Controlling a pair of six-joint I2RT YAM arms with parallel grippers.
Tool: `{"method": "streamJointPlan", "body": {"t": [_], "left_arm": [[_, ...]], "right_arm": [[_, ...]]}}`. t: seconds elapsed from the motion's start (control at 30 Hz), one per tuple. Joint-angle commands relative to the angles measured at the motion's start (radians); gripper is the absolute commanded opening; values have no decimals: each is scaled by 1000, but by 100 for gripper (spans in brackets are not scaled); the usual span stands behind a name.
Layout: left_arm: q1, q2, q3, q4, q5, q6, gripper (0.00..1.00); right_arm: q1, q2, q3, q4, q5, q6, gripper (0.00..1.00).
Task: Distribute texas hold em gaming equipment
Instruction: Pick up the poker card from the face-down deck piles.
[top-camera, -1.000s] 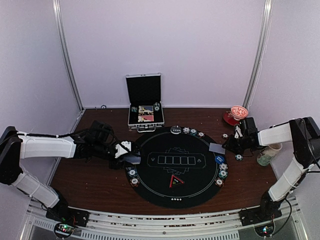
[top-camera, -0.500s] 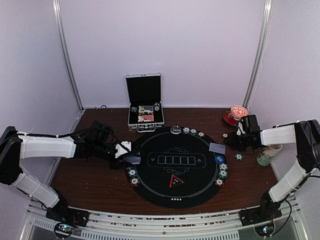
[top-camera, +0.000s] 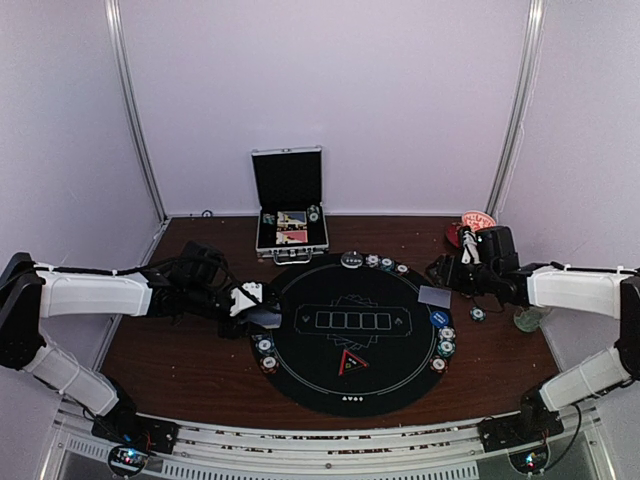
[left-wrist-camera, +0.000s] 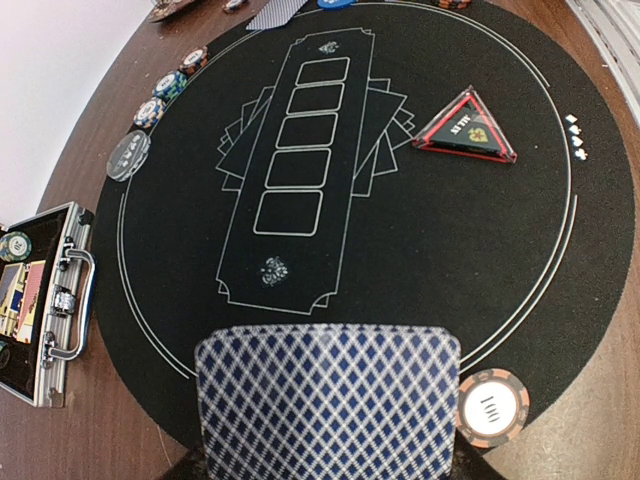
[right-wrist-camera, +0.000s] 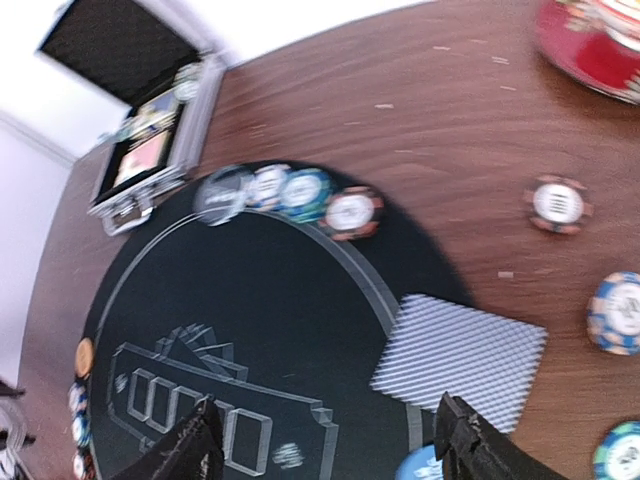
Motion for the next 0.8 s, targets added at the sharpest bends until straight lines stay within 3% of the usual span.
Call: {"method": "streamJointPlan", "body": {"t": [0.0, 0.37, 0.77], "left_arm": [[8, -11, -1, 20, 15, 10, 32], [8, -16, -4, 19, 23, 13, 32], [7, -23, -7, 15, 32, 17, 32]], "right_arm": [[136, -21, 4, 84, 13, -2, 74], [543, 212, 145, 327, -1, 159, 78], [680, 534, 390, 478, -102, 273, 83]]}}
